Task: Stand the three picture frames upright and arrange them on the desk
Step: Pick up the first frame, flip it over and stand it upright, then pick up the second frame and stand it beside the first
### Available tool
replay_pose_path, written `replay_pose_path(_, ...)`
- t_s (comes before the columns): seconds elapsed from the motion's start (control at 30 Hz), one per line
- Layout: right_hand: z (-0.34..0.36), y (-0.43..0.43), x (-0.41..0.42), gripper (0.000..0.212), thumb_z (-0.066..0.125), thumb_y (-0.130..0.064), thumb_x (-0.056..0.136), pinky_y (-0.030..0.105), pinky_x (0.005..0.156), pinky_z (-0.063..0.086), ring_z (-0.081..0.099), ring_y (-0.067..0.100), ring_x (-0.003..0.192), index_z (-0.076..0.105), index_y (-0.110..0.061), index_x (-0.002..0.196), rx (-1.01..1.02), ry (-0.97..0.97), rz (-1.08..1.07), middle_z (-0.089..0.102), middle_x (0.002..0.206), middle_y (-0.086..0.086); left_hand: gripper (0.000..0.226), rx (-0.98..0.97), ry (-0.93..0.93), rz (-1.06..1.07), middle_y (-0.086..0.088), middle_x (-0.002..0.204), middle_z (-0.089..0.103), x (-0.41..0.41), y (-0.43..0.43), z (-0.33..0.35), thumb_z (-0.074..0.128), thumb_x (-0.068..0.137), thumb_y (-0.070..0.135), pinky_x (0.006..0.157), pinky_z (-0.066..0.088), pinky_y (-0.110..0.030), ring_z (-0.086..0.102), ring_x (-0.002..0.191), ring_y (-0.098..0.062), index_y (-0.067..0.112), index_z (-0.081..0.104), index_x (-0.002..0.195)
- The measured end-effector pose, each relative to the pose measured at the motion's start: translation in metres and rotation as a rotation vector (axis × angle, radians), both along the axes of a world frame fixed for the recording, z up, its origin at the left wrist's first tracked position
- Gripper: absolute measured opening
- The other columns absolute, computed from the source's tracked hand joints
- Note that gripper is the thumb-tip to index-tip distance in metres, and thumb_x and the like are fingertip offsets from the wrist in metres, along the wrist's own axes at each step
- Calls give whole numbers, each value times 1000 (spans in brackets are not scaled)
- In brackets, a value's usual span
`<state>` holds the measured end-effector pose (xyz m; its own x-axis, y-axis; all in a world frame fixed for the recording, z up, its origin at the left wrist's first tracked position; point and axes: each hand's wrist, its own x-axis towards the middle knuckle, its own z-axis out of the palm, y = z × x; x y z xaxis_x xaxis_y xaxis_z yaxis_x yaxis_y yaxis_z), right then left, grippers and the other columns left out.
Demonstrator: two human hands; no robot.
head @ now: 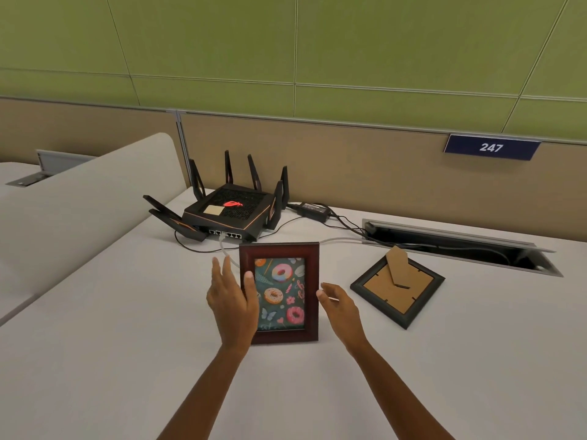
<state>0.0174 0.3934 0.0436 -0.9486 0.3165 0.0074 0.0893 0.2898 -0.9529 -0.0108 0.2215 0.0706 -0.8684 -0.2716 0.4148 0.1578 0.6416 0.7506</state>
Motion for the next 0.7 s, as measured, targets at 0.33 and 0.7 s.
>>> replay_pose_path(0.33,-3,44,33,37,44,-24,94,36,105,36,45,26,125,47,-7,127,223,-21,-121,48,136,15,47,-524,381,-351,-23,135,49,37,35,3,27,95,36,100,39,-47,31,130,-27,7,35,131)
replay_pose_path(0.7,-18,107,71,49,43,-28,94,42,114,22,25,28,140,31,-12,138,394,-194,-167,25,152,11,52,-652,177,-603,-19,135,53,60,118,-19,34,92,38,96,47,-43,51,124,-32,5,52,128)
